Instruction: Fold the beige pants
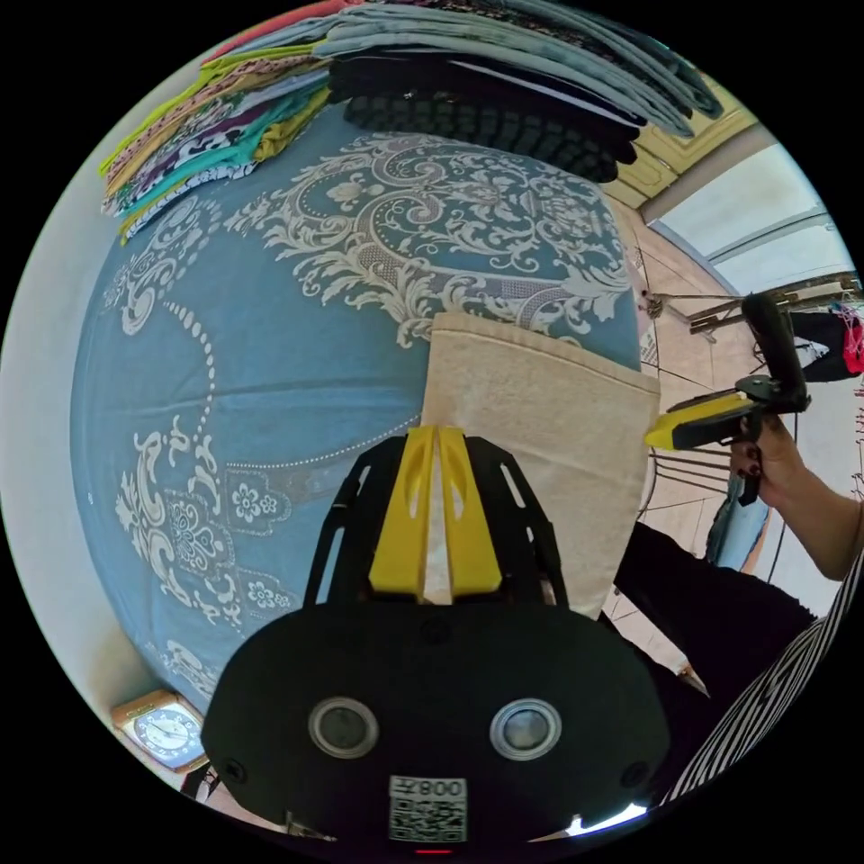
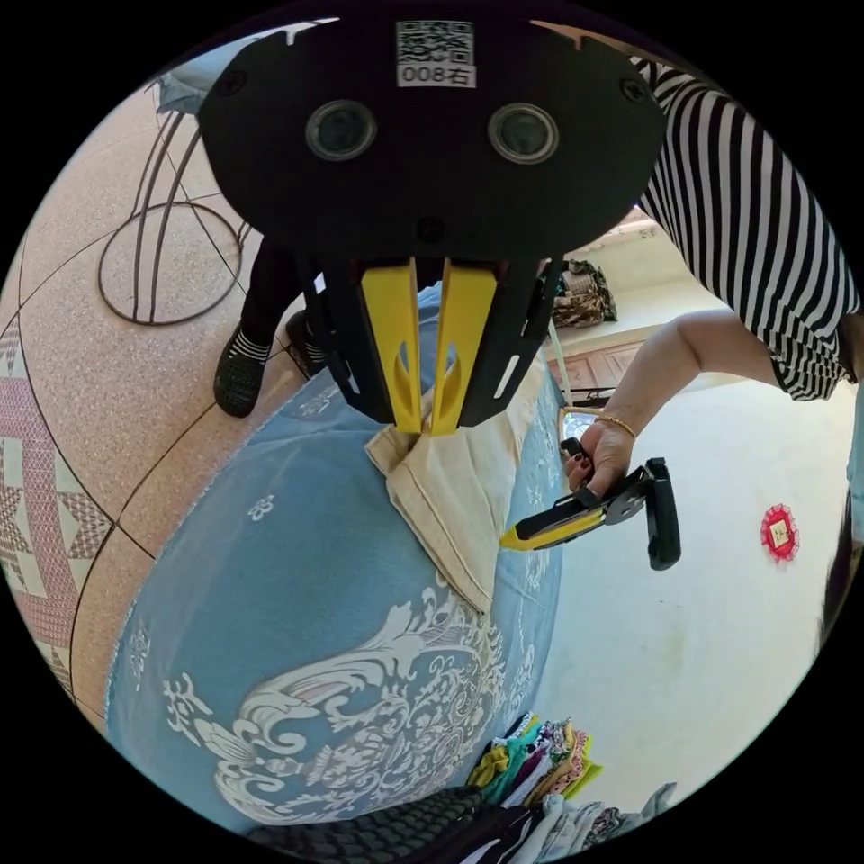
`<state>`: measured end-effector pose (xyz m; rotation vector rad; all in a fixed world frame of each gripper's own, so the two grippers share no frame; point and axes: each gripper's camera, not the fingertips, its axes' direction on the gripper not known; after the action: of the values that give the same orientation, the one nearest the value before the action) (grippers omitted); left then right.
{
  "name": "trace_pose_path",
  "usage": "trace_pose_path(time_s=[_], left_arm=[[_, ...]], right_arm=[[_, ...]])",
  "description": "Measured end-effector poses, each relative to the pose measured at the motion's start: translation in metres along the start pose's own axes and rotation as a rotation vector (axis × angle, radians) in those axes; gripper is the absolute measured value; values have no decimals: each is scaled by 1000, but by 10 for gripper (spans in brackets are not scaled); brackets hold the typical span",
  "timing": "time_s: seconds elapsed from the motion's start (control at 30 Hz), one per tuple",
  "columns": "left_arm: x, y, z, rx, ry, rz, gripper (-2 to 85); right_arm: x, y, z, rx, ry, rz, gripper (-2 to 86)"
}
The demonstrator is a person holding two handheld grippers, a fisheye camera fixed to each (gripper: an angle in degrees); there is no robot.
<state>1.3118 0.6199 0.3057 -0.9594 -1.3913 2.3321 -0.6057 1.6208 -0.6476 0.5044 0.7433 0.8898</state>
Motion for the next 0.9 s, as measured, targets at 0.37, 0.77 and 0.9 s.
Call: trace_pose_path(time_s=[0.37,0.77,0.9], left_arm=[[-36,39,23,34,213,-105,78],[-57,168,41,-42,216,-202,71],[-89,265,47,-113,233,-474,68]], right_arm=[[-9,0,-2,91,-69,134,81],[-77,11,2,-11,1,73,64],[-138,6,28,-195,28,-113,61]])
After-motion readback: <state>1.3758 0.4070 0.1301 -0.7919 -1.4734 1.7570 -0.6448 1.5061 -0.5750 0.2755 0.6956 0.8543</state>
